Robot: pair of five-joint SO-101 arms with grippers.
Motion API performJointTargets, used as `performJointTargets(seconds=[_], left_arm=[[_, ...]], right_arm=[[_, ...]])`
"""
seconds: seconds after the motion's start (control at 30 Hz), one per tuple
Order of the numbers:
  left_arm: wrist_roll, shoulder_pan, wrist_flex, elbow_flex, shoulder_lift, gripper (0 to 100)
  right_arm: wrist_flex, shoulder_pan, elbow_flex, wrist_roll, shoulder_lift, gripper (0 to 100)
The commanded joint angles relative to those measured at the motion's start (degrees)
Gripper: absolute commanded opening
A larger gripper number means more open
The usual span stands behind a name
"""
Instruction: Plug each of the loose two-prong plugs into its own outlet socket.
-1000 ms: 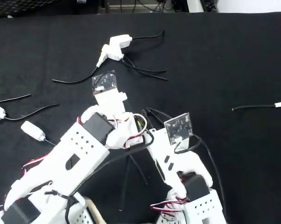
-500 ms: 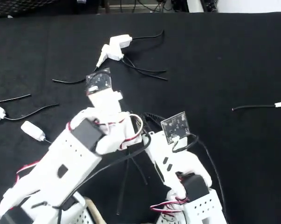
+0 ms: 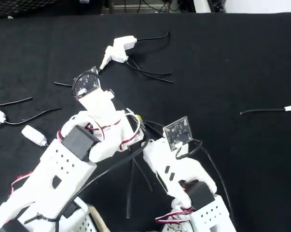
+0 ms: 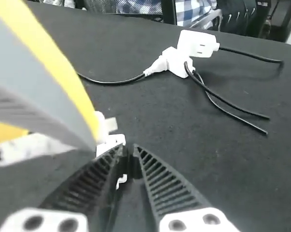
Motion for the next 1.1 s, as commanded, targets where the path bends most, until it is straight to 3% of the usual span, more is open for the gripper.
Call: performJointTargets(seconds=[0.0,0.27,0.77,1.07], left_arm=[[0.53,-0.48,0.0,-0.48,-1.05,3],[-1.14,-0.4,-2.99,2.86,-1.05,3],[-3.87,-0.48,-3.34,3.21,-1.67,3],[-5.1,-4.44,-7.03,2.33,-0.97,3]], right_arm=[[-0.79,-0.53,0.4,-0.35,-3.56,1.2],[8.44,0.09,-6.46,-0.35,-6.99,1.2],[4.31,-1.14,-6.29,-0.35,-6.99,1.2],[2.37,0.53,-7.69,1.32,-6.73,1.2]])
